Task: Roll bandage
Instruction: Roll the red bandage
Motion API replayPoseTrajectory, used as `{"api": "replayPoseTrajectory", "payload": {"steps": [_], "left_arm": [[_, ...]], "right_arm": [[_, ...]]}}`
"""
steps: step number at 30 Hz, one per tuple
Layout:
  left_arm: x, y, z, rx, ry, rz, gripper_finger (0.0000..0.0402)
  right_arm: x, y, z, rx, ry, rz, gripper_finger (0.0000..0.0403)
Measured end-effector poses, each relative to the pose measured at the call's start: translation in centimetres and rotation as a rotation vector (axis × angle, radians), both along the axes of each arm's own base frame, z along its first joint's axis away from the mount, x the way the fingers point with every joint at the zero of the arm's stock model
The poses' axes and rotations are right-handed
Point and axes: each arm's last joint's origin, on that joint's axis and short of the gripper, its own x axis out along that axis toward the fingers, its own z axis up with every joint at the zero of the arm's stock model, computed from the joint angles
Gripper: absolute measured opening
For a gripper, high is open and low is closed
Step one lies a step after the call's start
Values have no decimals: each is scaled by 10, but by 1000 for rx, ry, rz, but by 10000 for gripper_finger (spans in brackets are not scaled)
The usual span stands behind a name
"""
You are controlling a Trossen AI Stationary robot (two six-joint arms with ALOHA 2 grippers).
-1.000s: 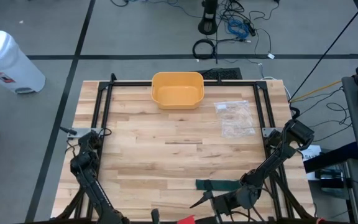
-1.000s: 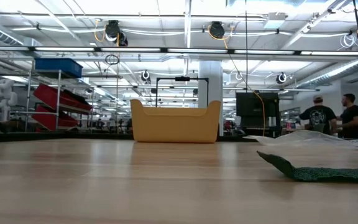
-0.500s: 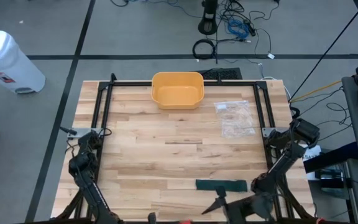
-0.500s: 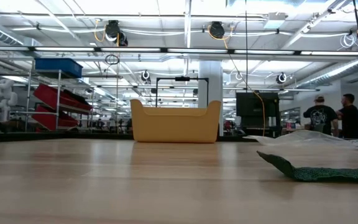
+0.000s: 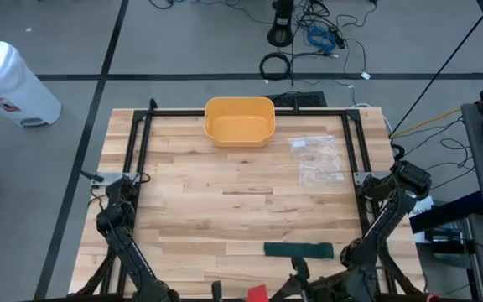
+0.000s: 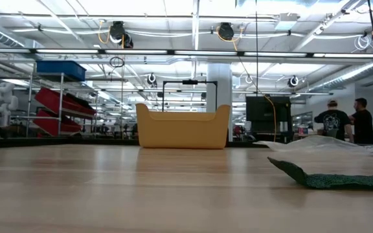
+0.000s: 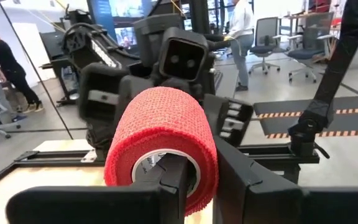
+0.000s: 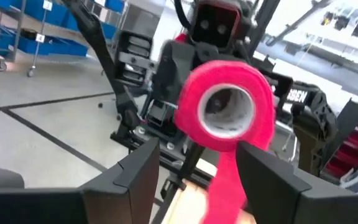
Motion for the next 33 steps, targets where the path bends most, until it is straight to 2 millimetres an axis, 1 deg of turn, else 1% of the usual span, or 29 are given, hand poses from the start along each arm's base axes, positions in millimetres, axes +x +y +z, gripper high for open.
{"api": "replayPoseTrajectory", "payload": {"steps": [6,10,14,19,23,28,33], "left_arm": [[1,1,-1,1,4,-10,65],[1,1,-1,7,8,-9,65],[2,1,-2,15,15,-11,65],[3,3,-2,16,15,-5,65],[2,2,-2,22,21,-6,65],[-2,-1,-4,47,37,-10,65],[-11,-8,-4,48,35,-25,65]], "right_arm": [[7,-4,0,45,16,26,196],[7,-5,1,55,8,29,196],[9,-6,4,84,-10,68,196],[13,-9,4,122,-1,66,196],[13,-9,3,120,5,67,196],[7,-4,0,72,19,60,196],[-7,6,0,-35,-6,43,196]]}}
